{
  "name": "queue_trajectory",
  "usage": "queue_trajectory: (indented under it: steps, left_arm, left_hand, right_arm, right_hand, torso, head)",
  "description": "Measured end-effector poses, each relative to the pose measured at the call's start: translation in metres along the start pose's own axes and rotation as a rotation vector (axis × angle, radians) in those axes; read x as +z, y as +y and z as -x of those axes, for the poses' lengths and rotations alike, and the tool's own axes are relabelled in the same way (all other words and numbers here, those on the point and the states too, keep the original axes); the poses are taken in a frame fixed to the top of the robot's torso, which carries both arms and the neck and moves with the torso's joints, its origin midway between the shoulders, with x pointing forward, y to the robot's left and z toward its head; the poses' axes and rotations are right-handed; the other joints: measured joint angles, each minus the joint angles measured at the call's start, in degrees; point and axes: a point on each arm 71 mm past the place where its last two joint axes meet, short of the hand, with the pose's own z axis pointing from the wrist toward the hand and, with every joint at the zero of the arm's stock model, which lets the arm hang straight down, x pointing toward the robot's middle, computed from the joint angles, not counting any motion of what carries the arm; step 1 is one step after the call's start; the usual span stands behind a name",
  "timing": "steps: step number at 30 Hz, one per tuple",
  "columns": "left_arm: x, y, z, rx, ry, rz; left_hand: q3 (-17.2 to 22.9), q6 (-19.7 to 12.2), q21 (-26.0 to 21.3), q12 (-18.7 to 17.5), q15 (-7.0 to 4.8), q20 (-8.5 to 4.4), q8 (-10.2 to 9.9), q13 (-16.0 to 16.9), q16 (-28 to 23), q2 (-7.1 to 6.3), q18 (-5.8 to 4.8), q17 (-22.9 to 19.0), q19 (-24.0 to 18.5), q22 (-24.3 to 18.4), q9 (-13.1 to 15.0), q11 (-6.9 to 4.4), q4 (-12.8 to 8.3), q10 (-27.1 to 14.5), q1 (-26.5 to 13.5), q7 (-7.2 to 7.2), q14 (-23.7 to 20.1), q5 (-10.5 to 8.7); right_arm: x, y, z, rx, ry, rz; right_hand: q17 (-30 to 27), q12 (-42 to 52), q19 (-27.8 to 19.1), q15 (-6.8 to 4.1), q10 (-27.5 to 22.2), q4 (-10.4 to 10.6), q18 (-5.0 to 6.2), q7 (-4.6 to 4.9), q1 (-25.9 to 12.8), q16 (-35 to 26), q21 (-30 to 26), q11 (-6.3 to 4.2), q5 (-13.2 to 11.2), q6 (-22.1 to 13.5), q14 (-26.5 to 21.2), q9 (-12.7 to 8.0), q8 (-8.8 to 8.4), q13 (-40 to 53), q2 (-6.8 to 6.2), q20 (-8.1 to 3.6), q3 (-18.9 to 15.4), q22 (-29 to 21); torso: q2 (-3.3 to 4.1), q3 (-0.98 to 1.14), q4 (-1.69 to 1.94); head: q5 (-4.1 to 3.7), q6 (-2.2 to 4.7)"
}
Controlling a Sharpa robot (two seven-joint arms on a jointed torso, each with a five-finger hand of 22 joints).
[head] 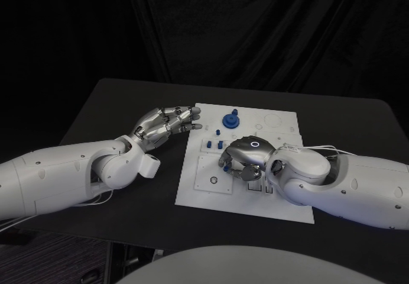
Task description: Assemble the parts on the task board
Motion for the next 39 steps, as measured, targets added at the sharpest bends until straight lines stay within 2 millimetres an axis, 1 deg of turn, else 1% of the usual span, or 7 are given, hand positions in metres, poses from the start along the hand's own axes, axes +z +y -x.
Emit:
queue_trajectory:
  steps: [5, 11, 15, 27, 32, 35, 39]
  left_arm:
    - [0.0, 0.0, 0.0, -0.001, 0.001, 0.002]
    - [0.0, 0.001, 0.0, -0.002, 0.002, 0.003]
    - [0.0, 0.001, 0.0, -0.003, 0.002, 0.004]
    - [-0.002, 0.001, 0.0, -0.005, 0.002, 0.007]
    - [-0.003, 0.001, 0.002, -0.003, -0.002, 0.007]
    - [-0.004, 0.001, 0.002, -0.003, -0.003, 0.007]
    - [-0.004, 0.001, 0.001, -0.004, -0.001, 0.007]
  left_hand:
    - [0.0, 0.0, 0.0, 0.0, 0.0, 0.0, 0.0, 0.1, 0.0, 0.0, 0.0, 0.0, 0.0, 0.0, 0.0, 0.02, 0.0, 0.0, 0.0, 0.0, 0.0, 0.0]
    - [0.0, 0.0, 0.0, 0.0, 0.0, 0.0, 0.0, 0.0, 0.3, 0.0, 0.0, 0.0, 0.0, 0.0, 0.0, 0.02, 0.0, 0.0, 0.0, 0.0, 0.0, 0.0]
    - [0.0, 0.0, 0.0, 0.0, 0.0, 0.0, 0.0, 0.0, 0.3, 0.0, 0.0, 0.0, 0.0, 0.0, 0.0, 0.02, 0.0, 0.0, 0.0, 0.0, 0.0, 0.0]
    - [0.0, 0.3, 0.0, 0.2, 0.0, 0.0, 0.0, 0.0, 0.3, 0.0, 0.0, 0.0, 0.0, 0.0, 0.1, 0.22, 0.0, 0.2, 0.0, 0.07, 0.0, 0.0]
    - [0.0, 0.3, 0.0, 0.2, 0.0, 0.0, 0.0, 0.0, 0.3, 0.0, 0.0, 0.0, 0.0, 0.0, 0.1, 0.22, 0.0, 0.2, 0.0, 0.08, 0.0, 0.0]
    - [0.0, 0.3, 0.0, 0.2, 0.0, 0.0, 0.2, 0.1, 0.3, 0.0, 0.0, 0.0, 0.0, -0.1, 0.1, 0.22, 0.0, 0.2, 0.0, 0.08, 0.0, 0.0]
    - [0.0, 0.3, 0.0, 0.2, 0.0, 0.0, 0.2, 0.1, 0.2, 0.0, 0.0, 0.0, 0.0, -0.1, 0.1, 0.22, 0.0, 0.2, 0.0, 0.08, 0.0, 0.0]
  right_arm:
    - [0.001, 0.001, -0.001, 0.0, 0.005, 0.003]
    - [0.002, 0.001, -0.002, -0.003, 0.012, 0.003]
    - [0.002, 0.001, -0.002, -0.004, 0.018, 0.003]
    - [-0.013, -0.009, 0.0, 0.001, 0.013, -0.021]
    - [-0.024, -0.019, 0.025, -0.024, -0.039, -0.04]
    - [-0.032, -0.028, 0.05, -0.049, -0.081, -0.058]
    - [-0.045, -0.044, 0.082, -0.084, -0.121, -0.11]
  right_hand:
    - [-1.7, -1.9, -1.7, 1.47, -5.0, 1.7, 0.0, -1.64, -1.9, -1.1, -3.2, 2.02, -1.4, -5.0, -1.5, -2.0, -0.52, -0.9, -1.27, 1.19, -1.0, 0.0]
    - [-4.0, -1.7, -4.5, 2.23, -10.1, 2.9, 0.92, -2.47, -2.1, -2.4, -8.2, 3.04, -1.7, -6.7, -3.9, -3.3, -0.52, -0.4, -1.49, 2.26, -4.0, 0.0]
    - [-4.9, -0.8, -5.5, 2.25, -13.0, 3.4, 1.83, -2.48, -2.1, -2.9, -10.5, 3.33, -2.4, -6.7, -4.9, -3.8, -0.51, 0.2, -1.48, 2.29, -5.8, 0.0]
    - [-6.1, 3.4, -6.7, 2.11, -19.0, 5.1, 1.8, -1.83, -0.9, -3.1, -13.6, 3.79, -2.4, -6.0, -6.0, -4.7, 0.27, 2.0, -1.03, 2.29, -9.4, 0.0]
    - [-5.0, 5.1, -5.3, 2.73, -19.4, 6.3, 1.8, 0.3, -0.9, -2.2, -11.3, 3.66, -1.9, -3.9, -5.4, -4.8, 1.0, 2.4, -1.03, 2.62, -10.6, 0.0]
    - [-4.8, 5.0, -4.7, 2.57, -20.9, 7.4, 1.79, 0.4, -0.9, -1.9, -10.9, 3.86, -1.7, -3.8, -5.2, -5.2, 0.99, 1.8, -1.03, 2.78, -11.2, 0.0]
    - [-5.9, 3.0, -4.7, 2.5, -23.3, 10.0, 1.78, -1.01, -0.5, -2.2, -11.9, 4.29, -1.7, -3.2, -5.2, -6.3, 0.65, -0.7, -1.35, 2.69, -12.7, 0.0]
  torso:
    - [-0.02, 0.0, 0.01]
    - [-0.03, -0.03, 0.02]
    - [-0.01, -0.04, 0.03]
    - [0.03, -0.01, 0.07]
    - [0.04, 0.03, 0.03]
    - [0.04, 0.05, 0.0]
    - [0.01, 0.07, -0.03]
  head:
    - [0.01, 0.0]
    - [0.16, 0.0]
    - [0.19, 0.0]
    - [0.08, 0.0]
    - [-0.07, 0.0]
    - [-0.33, 0.0]
    - [-0.69, 0.0]
